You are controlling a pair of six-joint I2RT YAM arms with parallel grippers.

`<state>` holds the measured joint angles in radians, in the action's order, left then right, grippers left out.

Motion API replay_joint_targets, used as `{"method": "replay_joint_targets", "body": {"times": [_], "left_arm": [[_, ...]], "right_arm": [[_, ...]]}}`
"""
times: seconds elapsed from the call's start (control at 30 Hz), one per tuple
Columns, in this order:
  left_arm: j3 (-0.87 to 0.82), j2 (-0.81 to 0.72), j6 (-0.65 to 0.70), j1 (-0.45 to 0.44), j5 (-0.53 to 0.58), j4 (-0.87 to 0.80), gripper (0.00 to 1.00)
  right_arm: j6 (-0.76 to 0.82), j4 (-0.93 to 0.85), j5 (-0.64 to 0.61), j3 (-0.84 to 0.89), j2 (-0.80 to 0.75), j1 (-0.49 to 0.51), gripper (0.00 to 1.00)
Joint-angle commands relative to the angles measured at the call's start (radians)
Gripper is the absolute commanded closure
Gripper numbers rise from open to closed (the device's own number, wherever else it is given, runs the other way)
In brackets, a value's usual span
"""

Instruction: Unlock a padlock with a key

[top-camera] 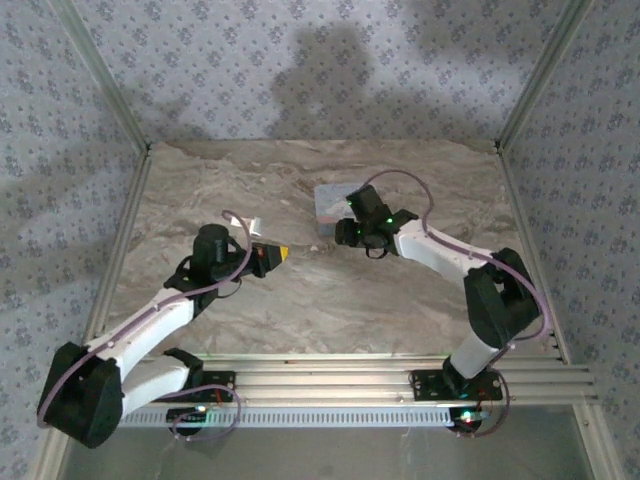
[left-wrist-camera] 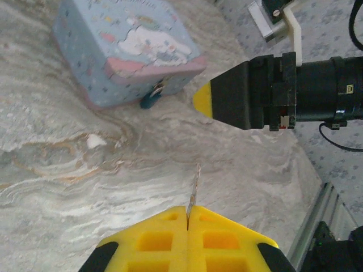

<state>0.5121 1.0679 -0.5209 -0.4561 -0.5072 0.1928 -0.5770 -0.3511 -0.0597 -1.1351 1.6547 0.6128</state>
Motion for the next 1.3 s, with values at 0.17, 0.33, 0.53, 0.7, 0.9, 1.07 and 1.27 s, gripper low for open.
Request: {"method": "replay_joint_targets", "body": {"times": [0.17, 0.33, 0.53, 0.7, 0.9, 1.07, 1.27], "left_arm": [[-0.037, 0.063, 0.008, 0.002, 0.007, 0.094, 1.00], [-0.037, 0.055, 0.027, 0.002, 0.010, 0.062, 1.00], [-0.051, 0.018, 0.040, 0.002, 0.019, 0.026, 1.00], [-0.064, 0.009, 0.054, 0.002, 0.029, 0.014, 1.00], [-0.058, 0.031, 0.061, 0.002, 0.022, 0.024, 1.00], [-0.060, 0.034, 0.049, 0.003, 0.010, 0.031, 1.00], [-0.110, -0.023, 0.027, -0.002, -0.002, 0.047, 1.00]], "right_arm": [[-0.018, 0.114, -0.175, 0.007, 0.093, 0.008, 0.50], [-0.024, 0.138, -0.173, -0.041, 0.182, 0.010, 0.50], [-0.037, 0.150, -0.195, -0.098, 0.272, 0.012, 0.52], [-0.037, 0.150, -0.206, -0.117, 0.306, 0.017, 0.55], [-0.022, 0.138, -0.218, -0.135, 0.319, 0.018, 0.59], [0.004, 0.114, -0.229, -0.158, 0.338, 0.013, 0.76], [0.037, 0.080, -0.232, -0.148, 0.309, 0.020, 0.91]]}}
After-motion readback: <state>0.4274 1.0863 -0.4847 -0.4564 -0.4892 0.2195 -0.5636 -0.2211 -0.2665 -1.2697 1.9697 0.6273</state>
